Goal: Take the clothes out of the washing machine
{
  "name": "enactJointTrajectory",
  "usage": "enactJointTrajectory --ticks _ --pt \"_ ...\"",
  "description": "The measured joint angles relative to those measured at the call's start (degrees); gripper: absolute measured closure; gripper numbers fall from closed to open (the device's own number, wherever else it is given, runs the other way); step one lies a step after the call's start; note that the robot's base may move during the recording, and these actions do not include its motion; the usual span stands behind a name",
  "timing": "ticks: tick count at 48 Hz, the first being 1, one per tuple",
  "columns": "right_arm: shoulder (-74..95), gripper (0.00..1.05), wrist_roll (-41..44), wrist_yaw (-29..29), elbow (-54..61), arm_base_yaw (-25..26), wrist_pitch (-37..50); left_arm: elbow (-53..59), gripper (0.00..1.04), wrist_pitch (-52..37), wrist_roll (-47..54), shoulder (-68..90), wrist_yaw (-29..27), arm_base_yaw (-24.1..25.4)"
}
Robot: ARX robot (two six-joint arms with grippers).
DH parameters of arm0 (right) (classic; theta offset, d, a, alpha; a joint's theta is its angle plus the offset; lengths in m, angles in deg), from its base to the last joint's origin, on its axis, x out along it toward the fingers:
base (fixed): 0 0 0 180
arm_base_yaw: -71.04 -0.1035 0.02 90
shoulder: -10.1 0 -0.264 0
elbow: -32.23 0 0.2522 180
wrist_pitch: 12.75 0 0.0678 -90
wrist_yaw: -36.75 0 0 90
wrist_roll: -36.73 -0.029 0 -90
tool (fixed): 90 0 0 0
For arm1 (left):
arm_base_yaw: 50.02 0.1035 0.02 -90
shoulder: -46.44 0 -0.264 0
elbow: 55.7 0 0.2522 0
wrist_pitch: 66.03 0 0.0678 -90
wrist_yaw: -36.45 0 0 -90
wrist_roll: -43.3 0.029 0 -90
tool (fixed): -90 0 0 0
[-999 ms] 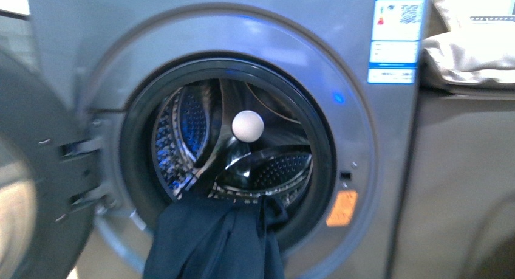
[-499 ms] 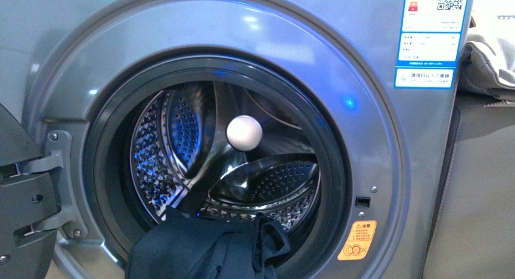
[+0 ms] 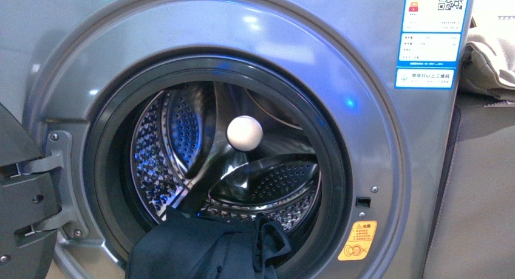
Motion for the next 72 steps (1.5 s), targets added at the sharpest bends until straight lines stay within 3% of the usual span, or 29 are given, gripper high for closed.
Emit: enactJointTrajectory --ticks 9,26,47,72 --pt "0.0 0.08 -0.02 0.0 0.0 0.0 0.0 -6.8 0.07 -11.65 2.32 20.31 -3.3 -4.35" --pt "0.0 0.08 -0.02 0.0 0.0 0.0 0.0 -21.38 0.07 -16.85 3.93 48.76 -6.45 -8.74" --pt "0.0 0.08 -0.02 0.0 0.0 0.0 0.0 -34.56 0.07 -15.54 8.07 67.93 -9.49 -10.88" --pt "0.0 0.08 0.0 0.0 0.0 0.0 0.0 -47.82 0.07 -10.05 9.57 79.3 -14.95 -11.65"
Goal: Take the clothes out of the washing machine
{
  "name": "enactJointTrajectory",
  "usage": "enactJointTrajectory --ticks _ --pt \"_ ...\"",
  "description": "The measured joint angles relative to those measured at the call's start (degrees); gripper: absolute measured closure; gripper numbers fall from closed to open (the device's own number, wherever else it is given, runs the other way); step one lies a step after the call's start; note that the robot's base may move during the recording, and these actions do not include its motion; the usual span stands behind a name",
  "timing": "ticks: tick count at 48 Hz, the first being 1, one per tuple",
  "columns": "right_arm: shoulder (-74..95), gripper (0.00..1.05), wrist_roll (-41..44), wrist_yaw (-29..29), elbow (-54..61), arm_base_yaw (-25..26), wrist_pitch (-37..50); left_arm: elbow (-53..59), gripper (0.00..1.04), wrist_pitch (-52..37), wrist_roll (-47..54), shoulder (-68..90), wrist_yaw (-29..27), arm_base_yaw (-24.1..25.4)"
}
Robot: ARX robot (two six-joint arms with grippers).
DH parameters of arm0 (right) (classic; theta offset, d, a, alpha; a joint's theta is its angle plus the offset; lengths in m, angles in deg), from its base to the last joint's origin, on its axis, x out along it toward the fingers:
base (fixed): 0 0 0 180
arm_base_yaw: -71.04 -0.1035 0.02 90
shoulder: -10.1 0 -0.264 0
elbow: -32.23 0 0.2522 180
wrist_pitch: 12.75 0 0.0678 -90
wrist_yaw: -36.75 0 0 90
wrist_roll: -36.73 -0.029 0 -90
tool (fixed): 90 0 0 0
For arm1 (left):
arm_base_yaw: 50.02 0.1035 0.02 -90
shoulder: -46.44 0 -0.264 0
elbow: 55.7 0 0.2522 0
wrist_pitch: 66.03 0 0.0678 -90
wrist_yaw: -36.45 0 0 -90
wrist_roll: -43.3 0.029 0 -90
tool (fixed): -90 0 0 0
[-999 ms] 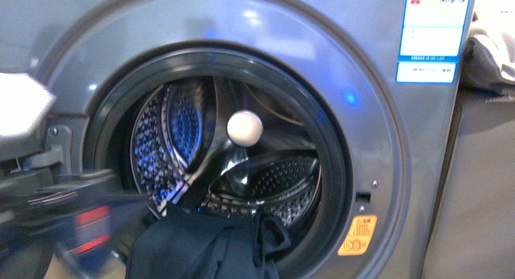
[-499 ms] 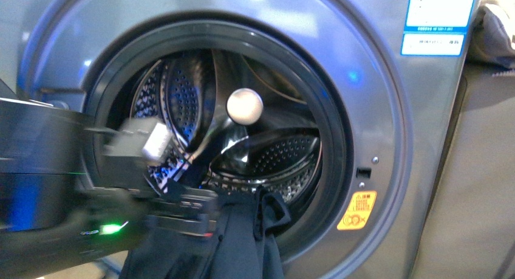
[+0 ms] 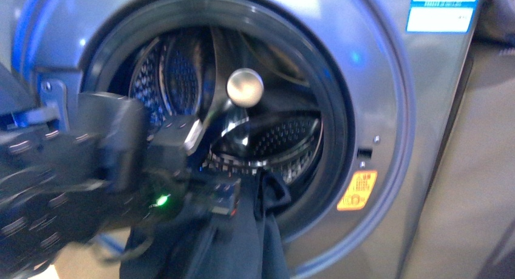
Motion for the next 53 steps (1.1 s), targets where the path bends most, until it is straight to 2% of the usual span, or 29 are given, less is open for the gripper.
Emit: enactJointTrajectory --ticks 11,25,53 --pt "0.0 0.08 -0.02 0.0 0.0 0.0 0.0 -3.04 0.07 3.02 0.81 4.33 -1.29 -0.2" --pt "0.0 0.08 -0.02 0.0 0.0 0.0 0.0 -4.55 0.07 6.97 0.2 5.73 -0.17 -2.05" --pt "0.0 0.08 -0.02 0.0 0.0 0.0 0.0 -11.98 0.07 12.5 -3.04 10.32 -4.94 -1.57"
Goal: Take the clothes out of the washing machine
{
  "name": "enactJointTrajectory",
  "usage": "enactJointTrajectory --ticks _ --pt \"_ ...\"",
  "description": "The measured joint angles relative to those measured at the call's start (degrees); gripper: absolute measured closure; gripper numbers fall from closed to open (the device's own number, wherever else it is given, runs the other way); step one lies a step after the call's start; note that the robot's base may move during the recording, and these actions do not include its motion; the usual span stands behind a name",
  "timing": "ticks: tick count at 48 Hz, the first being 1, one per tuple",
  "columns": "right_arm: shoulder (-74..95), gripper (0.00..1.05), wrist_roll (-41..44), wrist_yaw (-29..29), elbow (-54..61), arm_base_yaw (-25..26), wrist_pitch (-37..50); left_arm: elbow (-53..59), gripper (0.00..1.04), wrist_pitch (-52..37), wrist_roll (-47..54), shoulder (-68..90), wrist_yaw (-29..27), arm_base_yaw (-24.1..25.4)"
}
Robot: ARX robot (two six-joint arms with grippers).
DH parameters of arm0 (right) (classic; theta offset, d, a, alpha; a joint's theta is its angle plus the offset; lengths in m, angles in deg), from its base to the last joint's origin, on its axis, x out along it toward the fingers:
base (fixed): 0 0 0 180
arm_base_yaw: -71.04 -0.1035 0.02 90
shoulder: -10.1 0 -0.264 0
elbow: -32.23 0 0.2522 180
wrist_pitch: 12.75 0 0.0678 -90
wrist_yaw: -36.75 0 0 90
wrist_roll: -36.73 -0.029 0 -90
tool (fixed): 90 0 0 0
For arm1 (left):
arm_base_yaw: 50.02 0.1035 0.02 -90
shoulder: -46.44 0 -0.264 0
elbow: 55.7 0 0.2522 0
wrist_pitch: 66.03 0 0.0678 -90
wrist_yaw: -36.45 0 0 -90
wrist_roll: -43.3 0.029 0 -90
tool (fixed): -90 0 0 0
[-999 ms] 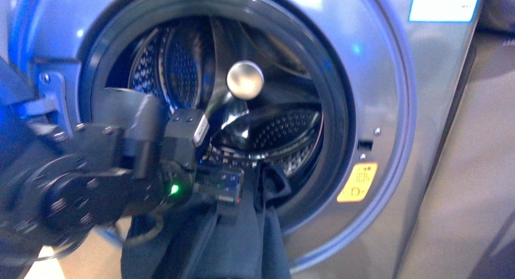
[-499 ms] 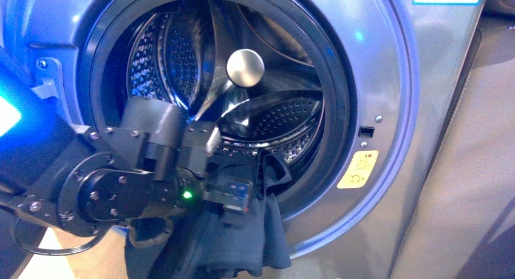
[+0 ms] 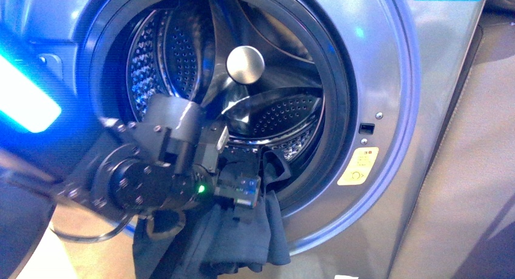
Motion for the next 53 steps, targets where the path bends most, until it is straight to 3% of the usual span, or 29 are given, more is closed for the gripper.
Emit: enactJointTrajectory --ticks 11,40,53 --pt "0.0 0.08 0.0 0.0 0.0 0.0 0.0 -0.76 0.07 1.92 -1.03 0.76 -0.55 -0.02" --pt "0.0 0.08 0.0 0.0 0.0 0.0 0.02 -1.09 0.91 3.69 -2.19 0.2 -1.44 0.59" --pt "0.0 0.08 0.0 0.0 0.0 0.0 0.0 0.96 0.92 1.95 -2.16 -2.23 -0.22 0.15"
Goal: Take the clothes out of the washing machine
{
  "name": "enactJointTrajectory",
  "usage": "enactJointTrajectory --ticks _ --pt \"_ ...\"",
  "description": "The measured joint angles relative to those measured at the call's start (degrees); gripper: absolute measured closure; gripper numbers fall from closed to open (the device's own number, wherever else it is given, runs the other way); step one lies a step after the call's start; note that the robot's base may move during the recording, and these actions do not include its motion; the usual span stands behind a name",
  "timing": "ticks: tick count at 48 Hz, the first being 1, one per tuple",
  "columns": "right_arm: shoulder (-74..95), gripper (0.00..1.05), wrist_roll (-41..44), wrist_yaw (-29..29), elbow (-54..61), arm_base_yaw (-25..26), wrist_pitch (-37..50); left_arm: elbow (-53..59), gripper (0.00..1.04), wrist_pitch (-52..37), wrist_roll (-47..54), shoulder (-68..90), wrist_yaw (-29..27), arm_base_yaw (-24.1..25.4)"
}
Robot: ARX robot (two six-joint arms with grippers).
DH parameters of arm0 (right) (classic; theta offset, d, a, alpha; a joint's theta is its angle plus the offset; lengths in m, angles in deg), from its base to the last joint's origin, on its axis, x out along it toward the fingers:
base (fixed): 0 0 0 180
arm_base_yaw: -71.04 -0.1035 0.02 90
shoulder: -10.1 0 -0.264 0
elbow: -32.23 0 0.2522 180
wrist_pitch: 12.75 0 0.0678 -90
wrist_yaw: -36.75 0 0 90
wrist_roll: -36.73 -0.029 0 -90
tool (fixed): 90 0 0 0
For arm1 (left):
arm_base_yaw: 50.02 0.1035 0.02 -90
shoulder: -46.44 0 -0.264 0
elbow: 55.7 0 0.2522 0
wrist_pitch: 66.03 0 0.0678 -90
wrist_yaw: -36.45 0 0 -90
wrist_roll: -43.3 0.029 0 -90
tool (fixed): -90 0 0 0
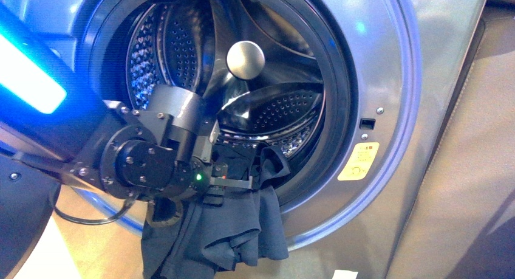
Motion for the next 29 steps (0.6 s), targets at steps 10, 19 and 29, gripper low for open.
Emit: enactJointTrajectory --ticks 10,19,29 --pt "0.0 0.08 0.0 0.0 0.0 0.0 0.0 3.65 0.92 -1.97 0.5 -4.15 1.42 -0.57" --pt "0.0 0.08 0.0 0.0 0.0 0.0 0.0 8.57 0.92 -4.09 0.7 -11.45 3.78 -1.07" --pt "0.0 0.08 0.0 0.0 0.0 0.0 0.0 15.02 0.92 -5.38 0.94 -22.62 7.13 -1.38"
